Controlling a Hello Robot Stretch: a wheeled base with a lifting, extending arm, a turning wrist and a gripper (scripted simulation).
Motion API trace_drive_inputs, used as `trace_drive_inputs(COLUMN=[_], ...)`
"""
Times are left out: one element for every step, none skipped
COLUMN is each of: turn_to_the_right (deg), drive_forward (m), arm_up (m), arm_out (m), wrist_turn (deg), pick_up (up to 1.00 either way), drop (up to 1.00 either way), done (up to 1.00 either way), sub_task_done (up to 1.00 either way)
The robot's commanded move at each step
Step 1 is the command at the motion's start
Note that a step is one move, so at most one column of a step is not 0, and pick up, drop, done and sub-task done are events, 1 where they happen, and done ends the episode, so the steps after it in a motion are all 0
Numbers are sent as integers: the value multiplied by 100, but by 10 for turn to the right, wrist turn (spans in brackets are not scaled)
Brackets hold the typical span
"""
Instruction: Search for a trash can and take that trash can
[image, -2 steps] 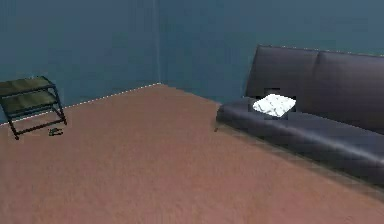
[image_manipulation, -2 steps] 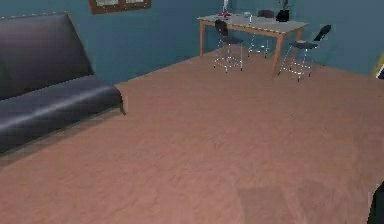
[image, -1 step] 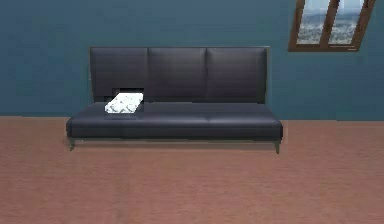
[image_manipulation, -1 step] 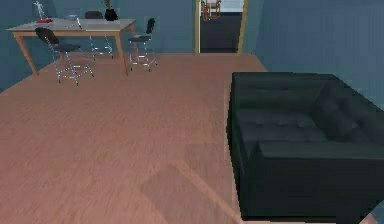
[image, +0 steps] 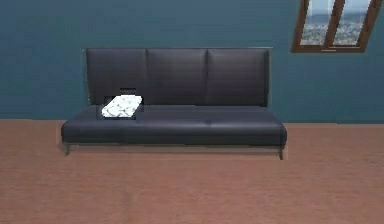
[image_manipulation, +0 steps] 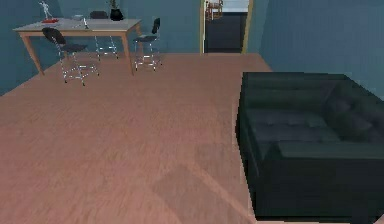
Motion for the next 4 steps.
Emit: trace_drive_inputs(turn_to_the_right=[-450, -420, 0, -30], drive_forward=[0, 0, 100, 0], arm_up=[0, 0, 0, 0], arm_out=[0, 0, 0, 0], wrist_turn=[0, 0, 0, 0], pick_up=[0, 0, 0, 0], drop=[0, 0, 0, 0], done=[0, 0, 0, 0], sub_task_done=[0, 0, 0, 0])
